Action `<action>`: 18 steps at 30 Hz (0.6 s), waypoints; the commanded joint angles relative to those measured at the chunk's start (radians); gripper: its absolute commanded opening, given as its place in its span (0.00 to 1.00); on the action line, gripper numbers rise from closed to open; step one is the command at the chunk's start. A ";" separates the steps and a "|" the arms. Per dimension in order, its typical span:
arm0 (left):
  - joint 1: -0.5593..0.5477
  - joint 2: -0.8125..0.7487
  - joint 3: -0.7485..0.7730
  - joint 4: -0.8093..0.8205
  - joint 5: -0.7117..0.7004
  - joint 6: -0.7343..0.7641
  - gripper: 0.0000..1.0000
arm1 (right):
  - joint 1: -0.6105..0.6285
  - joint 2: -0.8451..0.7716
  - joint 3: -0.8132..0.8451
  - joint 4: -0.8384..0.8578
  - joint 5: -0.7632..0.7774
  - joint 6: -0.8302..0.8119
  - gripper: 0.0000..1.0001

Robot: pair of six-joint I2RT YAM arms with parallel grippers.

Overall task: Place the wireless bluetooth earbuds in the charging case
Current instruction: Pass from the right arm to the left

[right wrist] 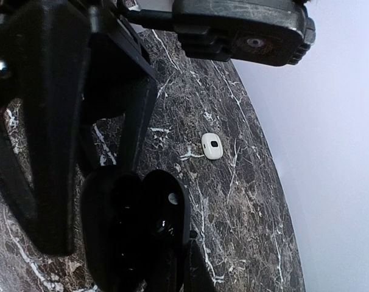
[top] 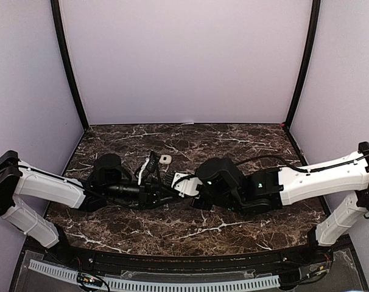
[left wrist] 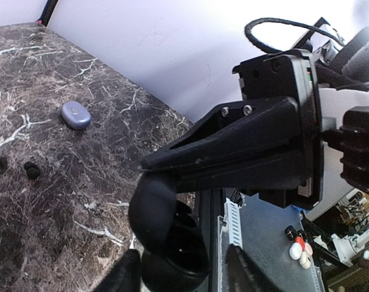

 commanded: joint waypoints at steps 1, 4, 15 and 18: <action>-0.004 0.003 0.021 -0.031 -0.019 -0.003 0.66 | 0.011 -0.010 0.022 0.037 0.009 0.003 0.00; -0.004 -0.001 0.012 -0.011 -0.026 -0.011 0.67 | 0.011 -0.011 0.022 0.034 0.009 0.004 0.00; -0.004 0.035 0.023 0.071 -0.005 -0.057 0.53 | 0.011 0.000 0.025 0.037 0.017 0.005 0.00; -0.004 0.048 0.024 0.100 0.001 -0.071 0.45 | 0.011 0.003 0.024 0.037 0.021 0.005 0.00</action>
